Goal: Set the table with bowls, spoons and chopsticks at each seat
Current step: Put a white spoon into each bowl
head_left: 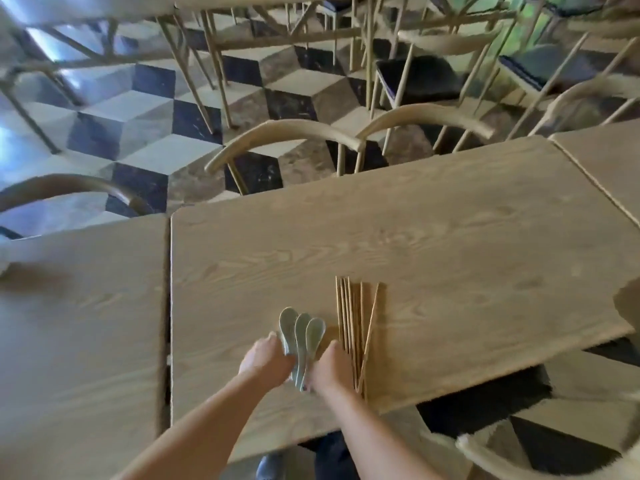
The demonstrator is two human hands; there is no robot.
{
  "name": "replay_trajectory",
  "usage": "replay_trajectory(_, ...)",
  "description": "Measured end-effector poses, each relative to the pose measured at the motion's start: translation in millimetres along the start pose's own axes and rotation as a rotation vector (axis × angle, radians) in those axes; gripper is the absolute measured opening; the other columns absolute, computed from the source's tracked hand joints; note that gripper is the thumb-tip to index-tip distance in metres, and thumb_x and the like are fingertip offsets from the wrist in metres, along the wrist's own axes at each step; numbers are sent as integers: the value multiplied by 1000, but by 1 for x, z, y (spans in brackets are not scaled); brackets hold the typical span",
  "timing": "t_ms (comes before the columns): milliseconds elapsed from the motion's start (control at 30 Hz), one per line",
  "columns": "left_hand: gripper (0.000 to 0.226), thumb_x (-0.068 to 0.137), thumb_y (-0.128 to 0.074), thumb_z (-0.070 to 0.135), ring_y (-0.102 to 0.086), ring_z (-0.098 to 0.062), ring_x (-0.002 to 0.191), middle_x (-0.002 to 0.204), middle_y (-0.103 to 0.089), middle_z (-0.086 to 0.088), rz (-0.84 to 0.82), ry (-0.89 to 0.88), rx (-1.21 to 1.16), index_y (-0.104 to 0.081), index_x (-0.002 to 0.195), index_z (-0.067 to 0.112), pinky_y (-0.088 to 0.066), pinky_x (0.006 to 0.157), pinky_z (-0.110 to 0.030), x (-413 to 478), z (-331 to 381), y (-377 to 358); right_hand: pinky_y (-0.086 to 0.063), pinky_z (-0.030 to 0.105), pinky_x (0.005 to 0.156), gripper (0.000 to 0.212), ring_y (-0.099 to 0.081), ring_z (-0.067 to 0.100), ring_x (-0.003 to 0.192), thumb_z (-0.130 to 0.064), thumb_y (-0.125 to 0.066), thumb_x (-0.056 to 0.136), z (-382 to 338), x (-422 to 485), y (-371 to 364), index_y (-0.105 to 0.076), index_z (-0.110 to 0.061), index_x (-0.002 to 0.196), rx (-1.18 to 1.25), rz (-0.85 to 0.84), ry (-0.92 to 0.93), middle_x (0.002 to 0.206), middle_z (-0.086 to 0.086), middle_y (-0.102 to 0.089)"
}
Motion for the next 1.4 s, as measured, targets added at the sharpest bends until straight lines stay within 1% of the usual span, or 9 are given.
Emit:
replay_trajectory(133, 17, 84, -46, 22, -64, -33, 98, 103, -69, -11, 29, 104, -69, -56, 95, 11, -48, 71, -33, 23, 3, -8, -49, 27, 81, 20, -65, 24, 104, -23, -53, 95, 8, 26, -3, -55, -10, 110, -4, -36, -39, 115, 8, -67)
replay_trajectory(233, 15, 86, -41, 19, -60, -31, 80, 93, -68, -10, 38, 197, -166, -53, 90, 12, -47, 65, -32, 31, 1, -12, -48, 25, 74, 5, -64, 17, 91, -19, -54, 94, 11, 37, -6, -56, -15, 94, 4, -57, -40, 107, 6, -70)
replay_trajectory(433, 20, 83, -52, 21, -70, -28, 83, 86, -76, -9, -146, 251, -306, -69, 77, 11, -45, 58, -22, 26, 11, -31, -48, 26, 78, 14, -66, 25, 100, -20, -56, 93, 6, 41, -3, -64, -8, 96, 17, -98, -37, 104, 9, -71)
replay_trajectory(567, 15, 83, -56, 23, -61, -23, 77, 80, -67, -4, -203, 242, -362, -62, 72, 16, -38, 55, -21, 22, 16, -44, -49, 27, 69, 21, -65, 31, 92, -5, -52, 92, 9, 45, -5, -59, -6, 73, -40, -82, -68, 81, 9, -66)
replay_trajectory(733, 11, 76, -70, 25, -57, -15, 69, 65, -59, 5, -240, 191, -407, -66, 69, 18, -39, 54, -21, 18, 9, -42, -47, 28, 85, 17, -66, 29, 106, -17, -64, 89, -3, 47, -9, -67, -6, 101, -29, -138, -41, 108, 12, -72)
replay_trajectory(933, 26, 81, -54, 2, -60, -14, 54, 61, -65, 0, -261, 191, -690, -64, 62, 18, -49, 54, -26, -3, -1, -52, -56, 38, 88, 16, -70, 27, 94, -13, -70, 84, -17, 34, -22, -73, -9, 99, 104, -254, -40, 100, 11, -75)
replay_trajectory(1100, 25, 77, -37, 0, -59, -22, 60, 68, -62, -5, -219, 146, -847, -57, 82, 14, -44, 58, -36, -21, -4, -52, -51, 34, 45, 18, -59, 30, 55, 3, -57, 91, -24, 16, -31, -66, 14, 103, 248, -366, -98, 84, 21, -66)
replay_trajectory(1233, 33, 83, -31, -7, -53, -27, 63, 79, -58, -19, -186, 116, -903, -54, 106, -4, -43, 63, -45, -31, -7, -50, -58, 41, 58, 15, -65, 32, 67, 4, -56, 91, -26, 5, -31, -69, 6, 100, 331, -408, -122, 94, 27, -70)
replay_trajectory(1400, 37, 90, -26, -14, -49, -35, 73, 87, -55, -25, -152, 23, -1078, -55, 114, -13, -37, 52, -39, -59, -19, -35, -48, 23, 43, 10, -61, 19, 54, 0, -60, 92, -33, -14, -40, -68, -6, 93, 395, -499, -126, 74, 11, -68)
Point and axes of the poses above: each hand's wrist, its own x-axis towards the middle knuckle, its own y-axis out of the back of the hand, z = x × y, the point moved 7 cm from there along x, towards the middle knuckle
